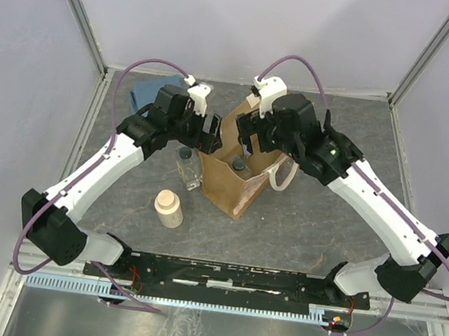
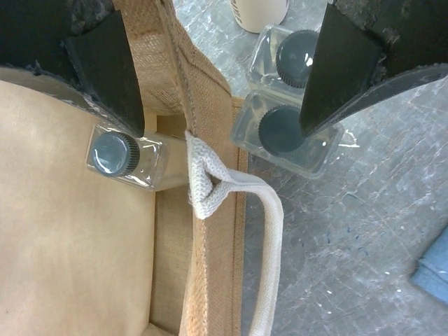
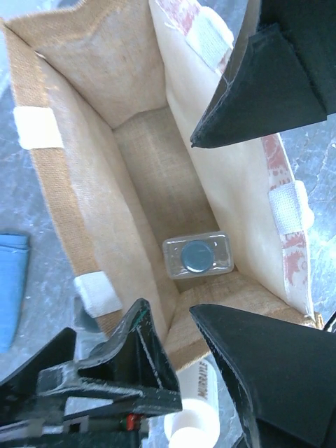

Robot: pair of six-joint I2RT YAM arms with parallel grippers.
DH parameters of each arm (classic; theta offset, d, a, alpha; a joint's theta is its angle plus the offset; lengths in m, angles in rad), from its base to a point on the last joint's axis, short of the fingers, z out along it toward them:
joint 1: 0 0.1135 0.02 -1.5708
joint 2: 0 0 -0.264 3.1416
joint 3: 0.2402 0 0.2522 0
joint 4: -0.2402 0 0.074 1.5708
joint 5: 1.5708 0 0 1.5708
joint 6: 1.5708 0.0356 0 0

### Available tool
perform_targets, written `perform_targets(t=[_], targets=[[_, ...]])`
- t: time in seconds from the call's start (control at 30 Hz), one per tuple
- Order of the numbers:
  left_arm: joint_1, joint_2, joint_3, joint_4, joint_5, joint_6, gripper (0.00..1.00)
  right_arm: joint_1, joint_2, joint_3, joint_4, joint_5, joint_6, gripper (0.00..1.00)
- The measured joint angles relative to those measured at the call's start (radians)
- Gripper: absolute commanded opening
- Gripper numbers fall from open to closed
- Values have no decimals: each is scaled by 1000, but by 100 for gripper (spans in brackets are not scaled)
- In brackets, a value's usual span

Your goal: Place the personal care products into the canvas bag

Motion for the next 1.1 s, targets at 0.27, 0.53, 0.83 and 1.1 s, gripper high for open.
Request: perform_targets(t=[0.27, 0.53, 0.83, 1.1], targets=[[7, -89, 139, -153, -166, 0, 100, 0, 187, 409, -153, -1, -48, 100], [48, -238, 148, -335, -333, 0, 100, 0, 511, 769, -298, -37, -114, 92], [48, -394, 55, -476, -371, -2, 100, 0, 639, 756, -291, -97, -163, 80], [48, -445, 47, -510, -371, -2, 100, 0, 699, 761, -223, -180, -180, 79]])
